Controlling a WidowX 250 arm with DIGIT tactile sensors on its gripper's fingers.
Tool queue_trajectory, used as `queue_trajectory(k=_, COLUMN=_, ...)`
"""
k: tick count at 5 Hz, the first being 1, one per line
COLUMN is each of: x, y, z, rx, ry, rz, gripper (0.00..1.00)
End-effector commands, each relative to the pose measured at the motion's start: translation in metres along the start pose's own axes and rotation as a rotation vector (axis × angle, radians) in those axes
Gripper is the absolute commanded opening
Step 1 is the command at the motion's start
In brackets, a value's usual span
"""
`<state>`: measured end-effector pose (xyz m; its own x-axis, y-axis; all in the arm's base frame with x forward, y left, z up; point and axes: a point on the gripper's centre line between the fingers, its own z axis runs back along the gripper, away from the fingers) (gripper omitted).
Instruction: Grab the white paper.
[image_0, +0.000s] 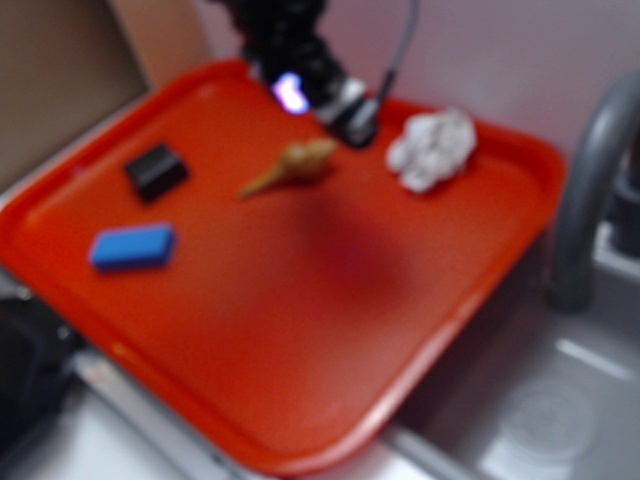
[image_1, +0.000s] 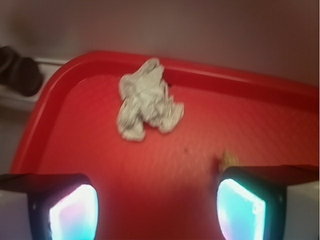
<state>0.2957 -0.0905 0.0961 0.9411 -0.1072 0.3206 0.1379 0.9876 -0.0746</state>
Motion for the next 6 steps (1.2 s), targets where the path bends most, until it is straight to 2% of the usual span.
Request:
queue_trajectory(k=1, x=0.037, y=-0.018, z=-0.025, rx=-0.011, ry=-0.032, rz=-0.045, gripper=1.00)
queue_trajectory(k=2, x=0.046, y=-0.019, z=-0.048, rx=-0.056, ry=-0.003, rz=-0.046, gripper=1.00)
queue_trajectory(k=3, x=0.046, y=-0.024, z=-0.070, rx=-0.059, ry=0.035, rz=-0.074, gripper=1.00)
queue_trajectory(k=4, x=0.047, y=-0.022, z=-0.081, rx=-0.024, ry=0.064, rz=-0.059, gripper=1.00)
queue_trajectory(k=5, x=0.045, y=-0.022, z=-0.082, rx=0.010, ry=0.058, rz=-0.046, gripper=0.00)
queue_trajectory(k=6, x=0.040, y=-0.018, z=-0.074, rx=0.039, ry=0.075, rz=-0.042, gripper=0.00)
